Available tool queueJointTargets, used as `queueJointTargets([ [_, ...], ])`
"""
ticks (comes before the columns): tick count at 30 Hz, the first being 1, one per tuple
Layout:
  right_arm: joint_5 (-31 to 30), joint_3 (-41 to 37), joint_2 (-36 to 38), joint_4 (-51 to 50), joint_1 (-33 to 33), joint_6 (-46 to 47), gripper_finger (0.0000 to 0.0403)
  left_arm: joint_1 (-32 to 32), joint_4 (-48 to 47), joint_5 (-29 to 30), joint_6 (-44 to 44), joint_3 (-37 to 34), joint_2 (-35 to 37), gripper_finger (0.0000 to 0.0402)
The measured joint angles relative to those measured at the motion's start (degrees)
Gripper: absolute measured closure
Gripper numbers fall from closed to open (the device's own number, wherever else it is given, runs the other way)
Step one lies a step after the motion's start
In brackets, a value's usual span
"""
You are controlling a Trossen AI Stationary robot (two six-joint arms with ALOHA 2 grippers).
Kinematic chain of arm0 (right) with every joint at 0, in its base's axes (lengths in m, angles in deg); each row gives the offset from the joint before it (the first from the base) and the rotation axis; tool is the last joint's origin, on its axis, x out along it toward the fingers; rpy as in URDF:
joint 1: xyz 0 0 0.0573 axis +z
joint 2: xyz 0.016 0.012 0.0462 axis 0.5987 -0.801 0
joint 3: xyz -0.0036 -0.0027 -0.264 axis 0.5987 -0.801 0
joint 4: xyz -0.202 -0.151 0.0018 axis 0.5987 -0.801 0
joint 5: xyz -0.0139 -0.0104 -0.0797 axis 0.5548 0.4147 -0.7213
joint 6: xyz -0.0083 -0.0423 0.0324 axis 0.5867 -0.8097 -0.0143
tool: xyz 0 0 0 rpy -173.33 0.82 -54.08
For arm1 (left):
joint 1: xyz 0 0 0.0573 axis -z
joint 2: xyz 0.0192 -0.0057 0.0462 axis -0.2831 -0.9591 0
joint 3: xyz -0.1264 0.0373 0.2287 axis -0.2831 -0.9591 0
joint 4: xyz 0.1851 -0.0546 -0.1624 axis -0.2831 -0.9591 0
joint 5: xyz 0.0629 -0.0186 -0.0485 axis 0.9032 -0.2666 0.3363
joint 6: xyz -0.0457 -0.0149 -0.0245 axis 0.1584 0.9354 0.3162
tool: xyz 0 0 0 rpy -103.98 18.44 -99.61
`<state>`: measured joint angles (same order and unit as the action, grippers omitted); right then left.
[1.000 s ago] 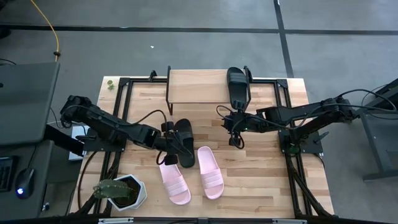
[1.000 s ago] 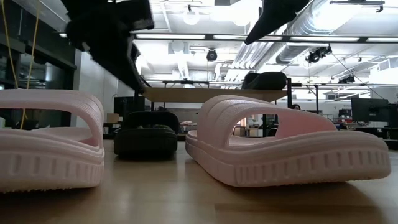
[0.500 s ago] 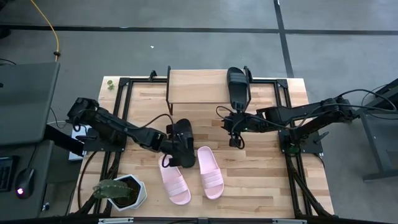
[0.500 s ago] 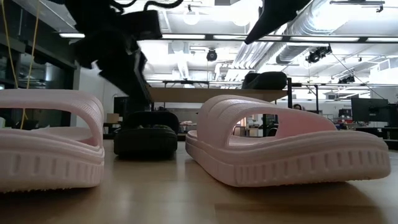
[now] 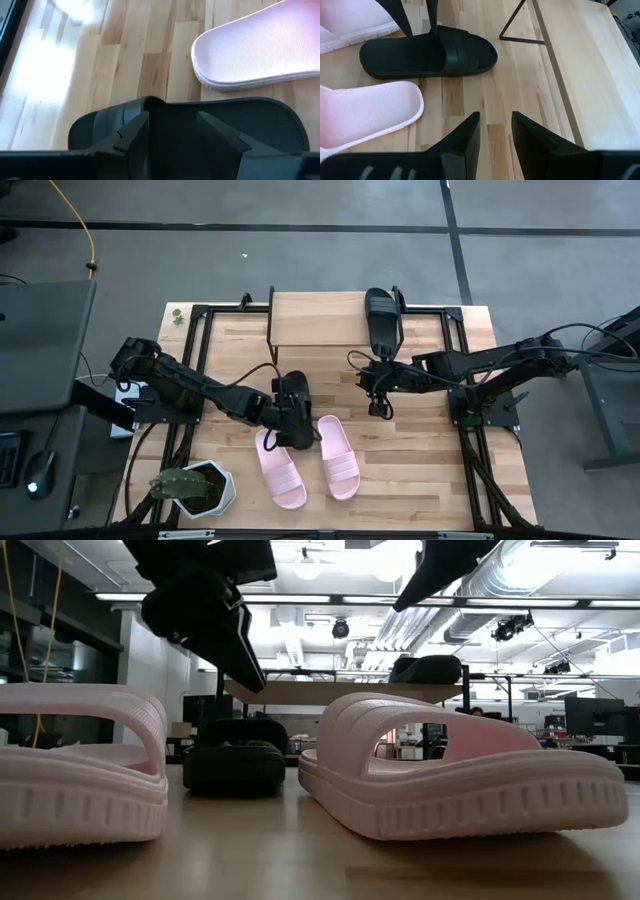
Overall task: Pick and place slides into the shelf
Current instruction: Put the black slide on the shelf
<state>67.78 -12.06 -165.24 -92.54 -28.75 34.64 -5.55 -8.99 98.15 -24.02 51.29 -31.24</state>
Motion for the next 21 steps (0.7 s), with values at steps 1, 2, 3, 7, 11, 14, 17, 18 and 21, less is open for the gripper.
queueJointTargets([
  [1, 0.0, 0.0, 0.0, 0.0, 0.0, 0.0, 0.0301, 0.0, 0.0, 0.0, 0.0, 0.0, 0.0, 0.0245],
  [2, 0.0, 0.0, 0.0, 0.0, 0.0, 0.0, 0.0301, 0.0, 0.0, 0.0, 0.0, 0.0, 0.0, 0.0245],
  [3, 0.0, 0.0, 0.0, 0.0, 0.0, 0.0, 0.0301, 0.0, -0.2, 0.0, 0.0, 0.0, 0.0, 0.0245],
  [7, 0.0, 0.0, 0.0, 0.0, 0.0, 0.0, 0.0301, 0.0, -0.4, 0.0, -0.2, 0.0, 0.0, 0.0245],
  [11, 0.0, 0.0, 0.0, 0.0, 0.0, -0.1, 0.0301, 0.0, -0.4, 0.0, -1.4, 0.0, 0.0, 0.0245],
  [14, 0.0, 0.0, 0.0, 0.0, 0.0, -0.4, 0.0301, 0.0, -0.3, 0.4, -1.5, 0.0, 0.0, 0.0245],
  [17, 0.0, 0.0, 0.0, 0.0, 0.0, -0.4, 0.0301, 0.0, -0.3, 0.8, -1.5, 0.0, 0.0, 0.0245],
  [18, 0.0, 0.0, 0.0, 0.0, 0.0, -0.5, 0.0301, 0.0, -0.3, 0.9, -1.6, 0.0, 0.0, 0.0245],
  [21, 0.0, 0.0, 0.0, 0.0, 0.0, -0.5, 0.0301, 0.0, -0.4, 1.2, -2.1, 0.0, 0.0, 0.0245],
])
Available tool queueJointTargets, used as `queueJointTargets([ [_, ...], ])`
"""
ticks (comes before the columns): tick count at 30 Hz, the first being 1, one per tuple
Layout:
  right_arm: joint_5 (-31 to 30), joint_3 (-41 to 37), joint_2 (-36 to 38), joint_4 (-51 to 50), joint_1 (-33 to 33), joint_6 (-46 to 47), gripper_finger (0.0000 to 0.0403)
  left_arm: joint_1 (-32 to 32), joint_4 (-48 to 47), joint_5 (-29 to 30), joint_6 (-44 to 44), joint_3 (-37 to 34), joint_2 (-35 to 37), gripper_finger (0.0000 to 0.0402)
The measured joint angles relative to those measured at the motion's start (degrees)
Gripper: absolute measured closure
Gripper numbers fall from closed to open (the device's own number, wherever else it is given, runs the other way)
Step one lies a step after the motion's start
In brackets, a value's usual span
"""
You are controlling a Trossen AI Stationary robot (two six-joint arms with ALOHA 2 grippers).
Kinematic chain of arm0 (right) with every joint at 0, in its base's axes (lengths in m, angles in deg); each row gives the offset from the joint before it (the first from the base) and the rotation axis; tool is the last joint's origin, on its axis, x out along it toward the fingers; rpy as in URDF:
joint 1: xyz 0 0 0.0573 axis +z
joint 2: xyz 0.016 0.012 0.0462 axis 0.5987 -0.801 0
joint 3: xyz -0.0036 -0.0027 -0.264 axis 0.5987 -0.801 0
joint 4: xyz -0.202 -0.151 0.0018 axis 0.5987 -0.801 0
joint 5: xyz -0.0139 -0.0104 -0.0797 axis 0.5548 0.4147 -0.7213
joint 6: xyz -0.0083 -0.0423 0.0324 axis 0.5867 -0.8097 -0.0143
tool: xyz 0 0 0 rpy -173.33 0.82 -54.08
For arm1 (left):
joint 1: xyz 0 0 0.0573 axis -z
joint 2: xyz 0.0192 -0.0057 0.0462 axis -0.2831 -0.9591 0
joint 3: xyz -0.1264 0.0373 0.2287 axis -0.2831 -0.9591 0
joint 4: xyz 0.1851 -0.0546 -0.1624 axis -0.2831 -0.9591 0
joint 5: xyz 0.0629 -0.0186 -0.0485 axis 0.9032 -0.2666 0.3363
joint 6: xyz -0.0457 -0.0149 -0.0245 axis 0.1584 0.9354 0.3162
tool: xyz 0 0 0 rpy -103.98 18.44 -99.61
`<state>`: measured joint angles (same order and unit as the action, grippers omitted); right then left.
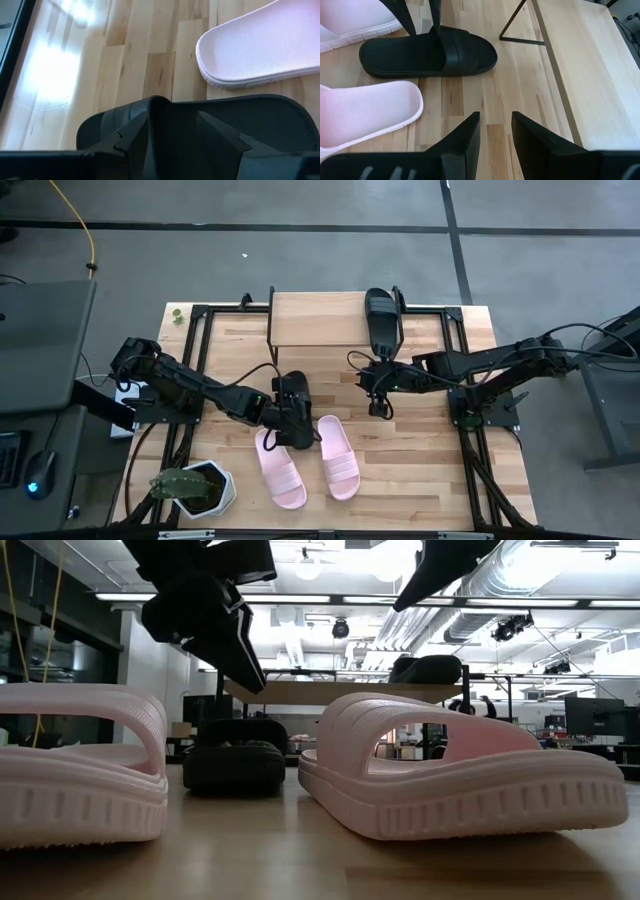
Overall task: Pick and place slides into the shelf
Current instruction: Put the black slide on the shelf
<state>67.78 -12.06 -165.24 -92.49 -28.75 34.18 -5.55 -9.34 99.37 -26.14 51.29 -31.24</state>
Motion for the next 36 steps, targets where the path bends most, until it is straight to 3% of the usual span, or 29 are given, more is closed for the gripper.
queueJointTargets([
  [28, 0.0, 0.0, 0.0, 0.1, 0.0, 0.2, 0.0301, 0.0, -2.9, 0.8, -0.7, 0.0, -3.1, 0.0245],
  [36, 0.0, 0.1, 0.0, 0.5, 0.0, 0.2, 0.0301, 0.0, -3.9, 4.0, -0.9, -0.1, -5.0, 0.0245],
])
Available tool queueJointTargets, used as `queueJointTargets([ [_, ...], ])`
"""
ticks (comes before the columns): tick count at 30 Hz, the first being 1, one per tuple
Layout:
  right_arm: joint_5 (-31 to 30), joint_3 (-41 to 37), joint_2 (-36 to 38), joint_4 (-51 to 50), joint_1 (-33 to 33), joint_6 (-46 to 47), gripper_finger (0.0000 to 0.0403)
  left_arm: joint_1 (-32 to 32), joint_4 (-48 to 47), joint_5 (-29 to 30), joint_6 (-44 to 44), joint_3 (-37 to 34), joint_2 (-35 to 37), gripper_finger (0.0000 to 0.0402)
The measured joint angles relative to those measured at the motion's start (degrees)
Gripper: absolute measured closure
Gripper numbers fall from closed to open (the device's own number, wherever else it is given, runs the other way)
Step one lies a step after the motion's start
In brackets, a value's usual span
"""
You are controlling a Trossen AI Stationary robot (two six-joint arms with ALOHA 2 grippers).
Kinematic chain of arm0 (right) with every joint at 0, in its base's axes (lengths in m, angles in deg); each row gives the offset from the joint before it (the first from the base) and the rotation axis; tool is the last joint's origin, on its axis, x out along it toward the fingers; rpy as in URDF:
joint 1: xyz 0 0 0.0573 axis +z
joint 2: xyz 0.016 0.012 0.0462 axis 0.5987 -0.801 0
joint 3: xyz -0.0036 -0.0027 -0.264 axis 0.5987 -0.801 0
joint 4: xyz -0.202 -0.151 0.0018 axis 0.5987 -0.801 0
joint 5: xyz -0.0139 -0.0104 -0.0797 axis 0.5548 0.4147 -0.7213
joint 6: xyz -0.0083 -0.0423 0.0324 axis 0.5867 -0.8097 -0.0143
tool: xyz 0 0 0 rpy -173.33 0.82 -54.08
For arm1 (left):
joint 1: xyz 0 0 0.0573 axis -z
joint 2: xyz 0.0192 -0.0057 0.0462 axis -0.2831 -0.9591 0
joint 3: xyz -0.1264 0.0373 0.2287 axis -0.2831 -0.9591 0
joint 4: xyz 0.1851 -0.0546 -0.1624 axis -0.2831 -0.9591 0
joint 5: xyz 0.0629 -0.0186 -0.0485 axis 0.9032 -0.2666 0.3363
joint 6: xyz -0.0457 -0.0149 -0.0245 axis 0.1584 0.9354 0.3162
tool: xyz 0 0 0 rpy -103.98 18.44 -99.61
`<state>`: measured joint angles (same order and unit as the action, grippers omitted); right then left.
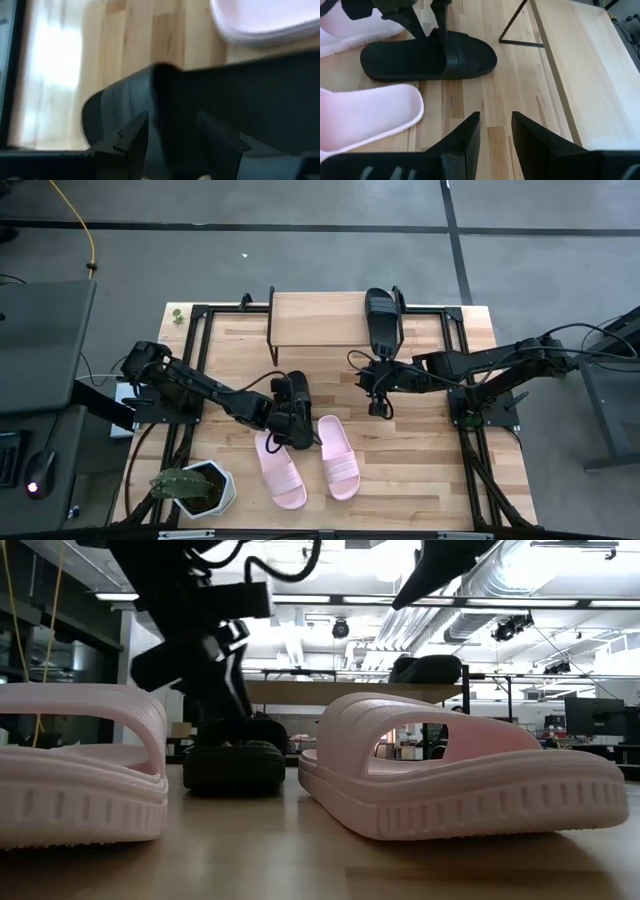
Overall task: Pick and place slides into the shelf
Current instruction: Put the black slide on the shelf
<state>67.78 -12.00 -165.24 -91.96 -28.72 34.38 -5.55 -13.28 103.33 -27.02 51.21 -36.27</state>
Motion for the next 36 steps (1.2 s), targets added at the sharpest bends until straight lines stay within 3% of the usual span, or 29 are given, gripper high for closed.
queueJointTargets([
  [11, 0.0, 0.0, 0.0, -0.1, 0.0, 0.0, 0.0301, 0.0, 0.1, 3.6, 0.0, 0.1, -0.6, 0.0245],
  [28, 0.0, 0.0, 0.0, -0.1, 0.0, 0.0, 0.0301, -0.5, 0.2, 4.2, -0.9, 0.1, -3.4, 0.0245],
  [36, 0.0, 0.0, 0.0, -0.1, 0.0, 0.4, 0.0301, -1.6, -0.1, 10.0, 0.5, 0.1, -4.9, 0.0245],
])
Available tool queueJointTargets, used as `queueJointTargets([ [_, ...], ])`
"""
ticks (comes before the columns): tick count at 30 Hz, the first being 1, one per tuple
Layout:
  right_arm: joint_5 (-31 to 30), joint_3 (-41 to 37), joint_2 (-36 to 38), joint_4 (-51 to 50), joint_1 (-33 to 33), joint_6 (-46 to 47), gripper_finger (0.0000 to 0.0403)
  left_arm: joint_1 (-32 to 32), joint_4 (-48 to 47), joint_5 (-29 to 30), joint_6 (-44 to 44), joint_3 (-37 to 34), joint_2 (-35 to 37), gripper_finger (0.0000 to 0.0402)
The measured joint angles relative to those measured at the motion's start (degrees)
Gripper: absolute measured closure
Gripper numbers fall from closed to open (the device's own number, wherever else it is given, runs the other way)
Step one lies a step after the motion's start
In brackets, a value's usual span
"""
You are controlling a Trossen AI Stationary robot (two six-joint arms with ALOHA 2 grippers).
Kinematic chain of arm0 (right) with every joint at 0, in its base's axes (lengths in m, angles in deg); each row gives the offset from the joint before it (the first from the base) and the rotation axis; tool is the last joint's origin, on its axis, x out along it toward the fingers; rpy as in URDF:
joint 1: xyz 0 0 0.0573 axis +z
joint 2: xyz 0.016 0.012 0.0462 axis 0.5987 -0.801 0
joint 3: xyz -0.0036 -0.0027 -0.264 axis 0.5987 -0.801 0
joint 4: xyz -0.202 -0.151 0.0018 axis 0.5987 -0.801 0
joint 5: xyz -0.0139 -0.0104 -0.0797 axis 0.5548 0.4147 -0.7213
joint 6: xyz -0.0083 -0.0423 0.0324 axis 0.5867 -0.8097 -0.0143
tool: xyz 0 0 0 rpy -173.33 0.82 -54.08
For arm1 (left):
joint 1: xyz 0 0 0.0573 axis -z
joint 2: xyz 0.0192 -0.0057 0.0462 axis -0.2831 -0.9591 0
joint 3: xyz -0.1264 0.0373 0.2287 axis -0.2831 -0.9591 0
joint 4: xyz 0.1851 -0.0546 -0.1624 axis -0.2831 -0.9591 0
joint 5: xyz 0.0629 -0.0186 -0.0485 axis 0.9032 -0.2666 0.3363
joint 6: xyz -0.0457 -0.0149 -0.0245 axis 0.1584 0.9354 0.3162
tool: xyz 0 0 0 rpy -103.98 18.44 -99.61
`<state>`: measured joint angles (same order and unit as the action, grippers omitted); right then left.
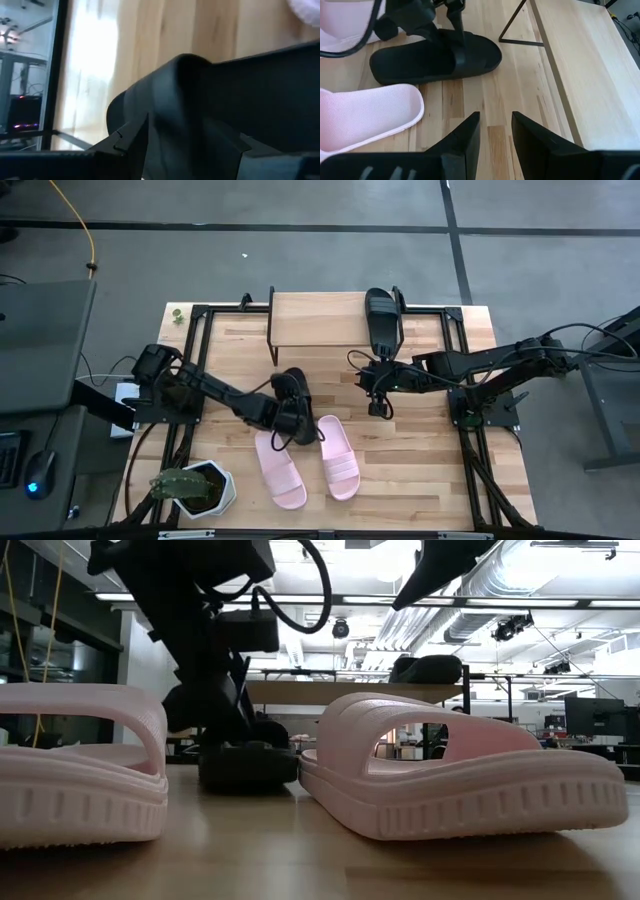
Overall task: Pick and place slides into the shelf
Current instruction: Put the black slide on the shelf
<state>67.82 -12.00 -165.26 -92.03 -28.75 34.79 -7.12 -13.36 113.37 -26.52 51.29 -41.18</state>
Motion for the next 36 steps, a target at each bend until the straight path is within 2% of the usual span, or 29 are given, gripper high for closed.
queueJointTargets([
  [13, 0.0, 0.0, 0.0, 0.0, 0.0, 0.0, 0.0301, 0.0, 0.1, 0.8, 1.2, 0.0, 0.0, 0.0252],
  [18, 0.0, 0.0, 0.0, 0.0, 0.0, 0.0, 0.0301, 0.0, 0.1, 0.8, 1.2, 0.0, 0.0, 0.0289],
  [27, 0.0, 0.0, 0.0, 0.0, 0.0, 0.0, 0.0301, 0.0, 0.1, 1.2, 1.0, 0.0, 0.0, 0.0391],
  [33, 0.0, 0.0, 0.0, 0.0, 0.0, -0.1, 0.0301, 0.0, 0.1, 0.5, 1.1, 0.0, 0.0, 0.038],
  [36, 0.0, 0.0, 0.0, 0.0, 0.0, -0.1, 0.0301, 0.0, 0.1, 0.4, 1.1, 0.0, 0.1, 0.0388],
])
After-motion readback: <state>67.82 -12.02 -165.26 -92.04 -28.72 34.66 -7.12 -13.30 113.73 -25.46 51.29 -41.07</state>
